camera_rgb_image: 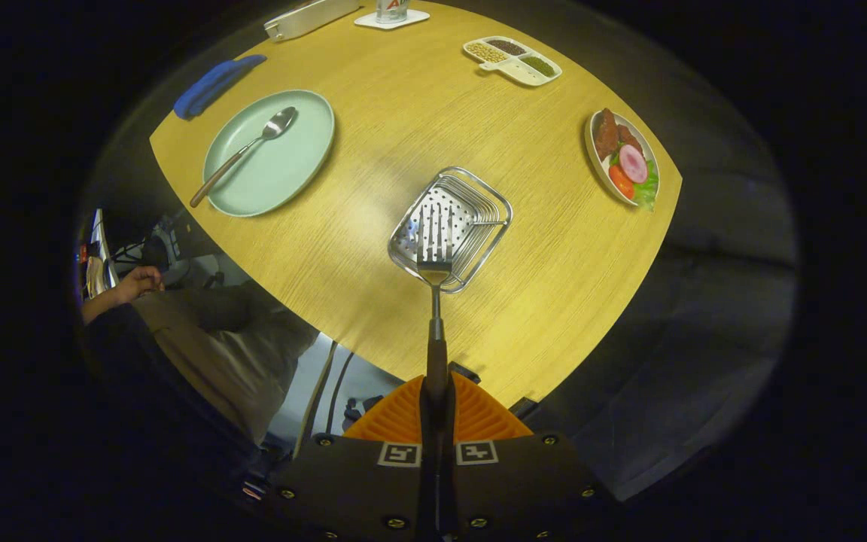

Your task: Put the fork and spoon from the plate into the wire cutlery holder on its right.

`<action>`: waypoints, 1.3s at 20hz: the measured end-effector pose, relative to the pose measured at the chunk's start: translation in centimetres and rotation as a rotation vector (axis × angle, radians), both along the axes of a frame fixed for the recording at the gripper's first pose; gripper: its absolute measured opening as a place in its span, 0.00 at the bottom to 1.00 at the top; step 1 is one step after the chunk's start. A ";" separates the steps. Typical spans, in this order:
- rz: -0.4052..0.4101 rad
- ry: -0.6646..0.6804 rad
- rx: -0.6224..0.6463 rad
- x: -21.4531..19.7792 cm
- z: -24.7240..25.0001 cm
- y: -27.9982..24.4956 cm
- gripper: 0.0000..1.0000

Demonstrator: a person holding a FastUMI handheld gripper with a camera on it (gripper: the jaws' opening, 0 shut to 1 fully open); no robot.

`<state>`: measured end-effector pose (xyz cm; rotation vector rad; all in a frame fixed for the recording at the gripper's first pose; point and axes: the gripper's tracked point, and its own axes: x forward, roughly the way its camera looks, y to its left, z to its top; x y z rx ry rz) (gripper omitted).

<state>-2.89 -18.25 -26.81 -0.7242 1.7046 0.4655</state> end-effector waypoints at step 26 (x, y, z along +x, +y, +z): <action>-0.048 0.124 -0.056 5.6 -3.8 1.4 0.33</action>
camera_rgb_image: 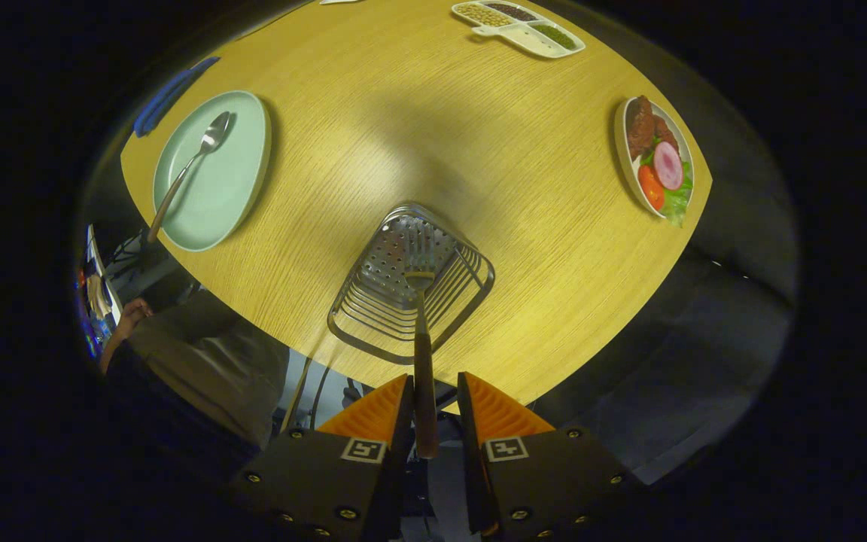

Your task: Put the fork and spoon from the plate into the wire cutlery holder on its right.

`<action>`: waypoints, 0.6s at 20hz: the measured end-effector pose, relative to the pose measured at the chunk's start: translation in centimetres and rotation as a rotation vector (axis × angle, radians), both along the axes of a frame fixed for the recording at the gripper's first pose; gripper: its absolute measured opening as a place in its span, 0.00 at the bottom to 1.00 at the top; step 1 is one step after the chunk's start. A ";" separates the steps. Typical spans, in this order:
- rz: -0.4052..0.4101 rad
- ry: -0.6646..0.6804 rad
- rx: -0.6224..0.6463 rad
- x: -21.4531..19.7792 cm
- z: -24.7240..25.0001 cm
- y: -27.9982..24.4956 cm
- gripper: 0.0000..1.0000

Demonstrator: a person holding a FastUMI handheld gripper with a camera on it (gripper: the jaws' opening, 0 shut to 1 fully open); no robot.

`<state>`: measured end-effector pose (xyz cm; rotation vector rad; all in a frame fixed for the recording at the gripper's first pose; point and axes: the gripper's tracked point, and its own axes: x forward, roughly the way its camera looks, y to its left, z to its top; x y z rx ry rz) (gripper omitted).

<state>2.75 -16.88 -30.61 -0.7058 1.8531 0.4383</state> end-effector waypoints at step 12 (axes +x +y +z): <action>-0.305 -0.241 0.316 -1.7 5.6 6.5 0.34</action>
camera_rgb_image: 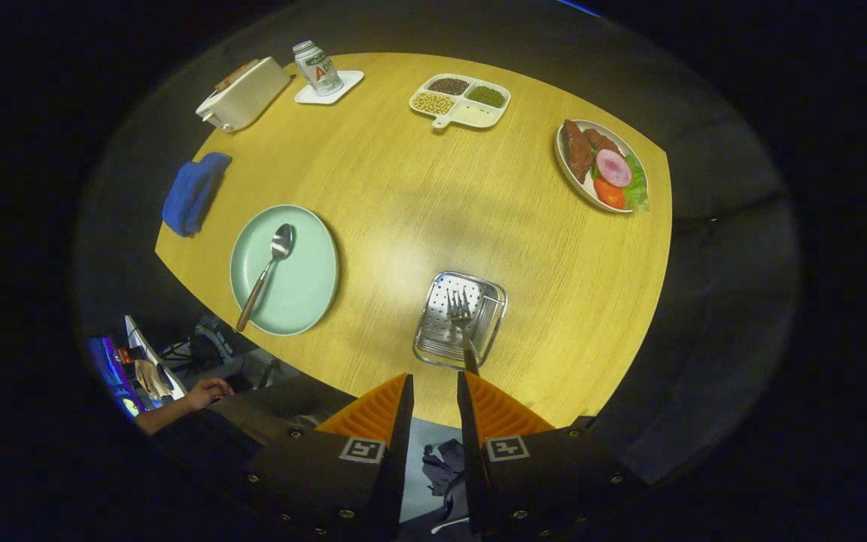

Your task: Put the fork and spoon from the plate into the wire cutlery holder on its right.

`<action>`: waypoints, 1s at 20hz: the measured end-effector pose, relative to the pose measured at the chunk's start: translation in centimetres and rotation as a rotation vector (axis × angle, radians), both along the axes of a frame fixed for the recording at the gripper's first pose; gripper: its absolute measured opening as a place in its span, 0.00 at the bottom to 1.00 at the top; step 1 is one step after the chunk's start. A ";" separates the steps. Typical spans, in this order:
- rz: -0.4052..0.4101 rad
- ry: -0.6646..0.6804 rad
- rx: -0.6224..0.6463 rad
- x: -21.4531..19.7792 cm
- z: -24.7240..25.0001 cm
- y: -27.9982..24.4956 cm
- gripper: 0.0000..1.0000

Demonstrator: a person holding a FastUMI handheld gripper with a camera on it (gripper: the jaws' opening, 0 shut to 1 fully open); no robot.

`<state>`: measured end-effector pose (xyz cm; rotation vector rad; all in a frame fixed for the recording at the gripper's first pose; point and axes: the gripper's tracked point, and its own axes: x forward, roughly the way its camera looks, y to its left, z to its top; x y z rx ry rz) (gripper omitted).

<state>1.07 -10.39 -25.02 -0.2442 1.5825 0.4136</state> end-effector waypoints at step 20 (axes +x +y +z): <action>0.051 0.045 0.158 -6.2 -5.4 16.8 0.34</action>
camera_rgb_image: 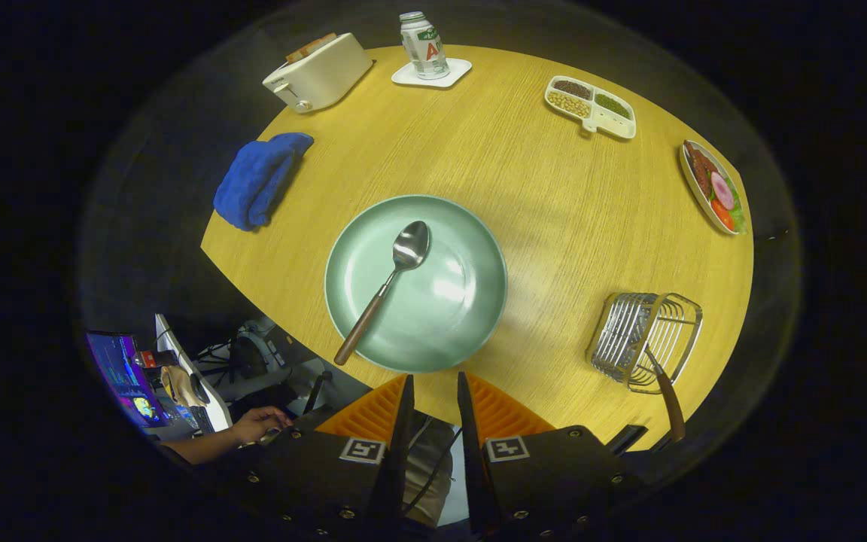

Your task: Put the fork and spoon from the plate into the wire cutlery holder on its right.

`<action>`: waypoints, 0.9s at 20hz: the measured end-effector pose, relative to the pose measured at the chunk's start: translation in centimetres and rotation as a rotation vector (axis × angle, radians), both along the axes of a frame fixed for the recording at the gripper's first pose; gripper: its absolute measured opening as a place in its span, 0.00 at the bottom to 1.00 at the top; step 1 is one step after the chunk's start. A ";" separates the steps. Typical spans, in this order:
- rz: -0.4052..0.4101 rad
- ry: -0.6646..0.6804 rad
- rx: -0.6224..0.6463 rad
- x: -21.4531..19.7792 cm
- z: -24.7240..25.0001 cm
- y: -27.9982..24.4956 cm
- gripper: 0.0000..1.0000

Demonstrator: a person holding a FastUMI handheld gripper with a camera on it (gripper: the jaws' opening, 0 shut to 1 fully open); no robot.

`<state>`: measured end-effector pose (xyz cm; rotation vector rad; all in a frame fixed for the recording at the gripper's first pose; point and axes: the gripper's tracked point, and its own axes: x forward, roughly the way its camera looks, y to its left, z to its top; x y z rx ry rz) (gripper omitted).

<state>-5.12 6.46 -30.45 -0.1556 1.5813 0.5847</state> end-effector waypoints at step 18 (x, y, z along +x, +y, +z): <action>-0.202 0.143 0.072 -3.5 -8.0 10.4 0.34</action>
